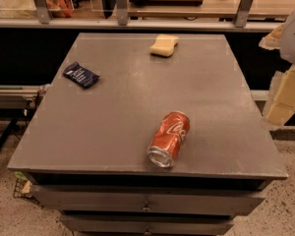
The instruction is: Pick coke can
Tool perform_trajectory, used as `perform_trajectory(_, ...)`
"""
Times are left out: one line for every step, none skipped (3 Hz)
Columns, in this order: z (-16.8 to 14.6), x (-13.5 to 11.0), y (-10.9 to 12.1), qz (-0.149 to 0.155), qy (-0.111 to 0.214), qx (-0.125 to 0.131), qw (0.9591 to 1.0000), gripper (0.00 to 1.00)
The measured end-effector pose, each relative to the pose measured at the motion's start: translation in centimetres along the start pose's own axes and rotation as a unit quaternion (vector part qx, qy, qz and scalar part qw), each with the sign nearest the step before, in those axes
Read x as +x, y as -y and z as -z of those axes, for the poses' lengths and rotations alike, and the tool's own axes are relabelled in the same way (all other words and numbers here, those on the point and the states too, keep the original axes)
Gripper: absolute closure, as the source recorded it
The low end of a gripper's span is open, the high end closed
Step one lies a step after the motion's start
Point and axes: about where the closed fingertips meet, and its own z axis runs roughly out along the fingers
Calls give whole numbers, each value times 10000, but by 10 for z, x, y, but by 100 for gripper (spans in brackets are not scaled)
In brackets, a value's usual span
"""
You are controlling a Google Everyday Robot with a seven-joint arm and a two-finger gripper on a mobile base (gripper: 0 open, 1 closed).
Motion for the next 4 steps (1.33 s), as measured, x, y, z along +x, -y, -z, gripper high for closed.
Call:
perform_trajectory(0,0,0,0,0,1,10000,0)
perform_trajectory(-16,-14,-7,533,245,-33,9983,0)
perform_trajectory(-44,-46,-27,1532,634,-98,9861,0)
perform_trajectory(-59,-74,-44,2434,961,-108,9651,0)
